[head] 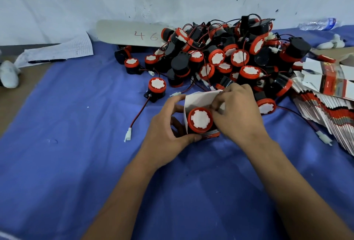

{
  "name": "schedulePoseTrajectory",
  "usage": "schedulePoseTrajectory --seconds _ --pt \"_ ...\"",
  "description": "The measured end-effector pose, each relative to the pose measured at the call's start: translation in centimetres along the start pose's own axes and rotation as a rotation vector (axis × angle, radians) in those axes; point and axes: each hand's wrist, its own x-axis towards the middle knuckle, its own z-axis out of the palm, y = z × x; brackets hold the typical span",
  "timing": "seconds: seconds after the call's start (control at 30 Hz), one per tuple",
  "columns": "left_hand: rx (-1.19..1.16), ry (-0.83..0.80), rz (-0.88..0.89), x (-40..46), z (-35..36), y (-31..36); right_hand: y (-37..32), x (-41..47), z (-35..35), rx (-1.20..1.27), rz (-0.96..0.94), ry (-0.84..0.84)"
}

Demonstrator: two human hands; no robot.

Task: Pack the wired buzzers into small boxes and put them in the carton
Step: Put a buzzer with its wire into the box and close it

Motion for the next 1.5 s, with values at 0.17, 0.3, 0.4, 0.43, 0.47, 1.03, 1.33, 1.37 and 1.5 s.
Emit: schedulePoseTrajectory --seconds 0.17,0.3,0.4,0.43,0.47,1.03,1.33,1.37,1.5 --pt "-0.002 0.019 -0.029 0.0 0.2 0.0 -0.1 -0.3 -0.8 0.172 -0.015 0.002" --pt "-0.027 0.035 -0.023 0.0 0.2 0.1 0.0 -1.1 -2.2 0.386 -0.167 -0.236" --pt "0.010 0.028 -0.019 -0.1 0.3 0.1 0.3 -1.1 -2.0 0.264 -0.205 -0.262" --pt "0.023 0.025 -0.013 -0.1 0.4 0.2 0.4 -1.1 -1.8 0.218 -0.199 -0.264" --pt "0.033 0.026 -0.012 -0.1 0.4 0.2 0.4 -1.0 -1.7 0.186 -0.193 -0.280" --pt "0.032 0.102 -0.128 0.1 0.7 0.0 2.3 -0.9 -7.8 0.347 -0.084 -0.641" --pt "0.034 0.082 -0.140 0.1 0.5 0.2 -0.6 -1.0 -7.0 0.719 -0.241 -0.691" --pt "0.037 0.081 -0.135 0.1 0.5 0.2 -0.4 -1.0 -6.8 0.724 -0.245 -0.716" --pt "0.023 0.089 -0.115 0.1 0.5 0.6 0.2 -1.0 -6.1 0.691 -0.267 -0.736"
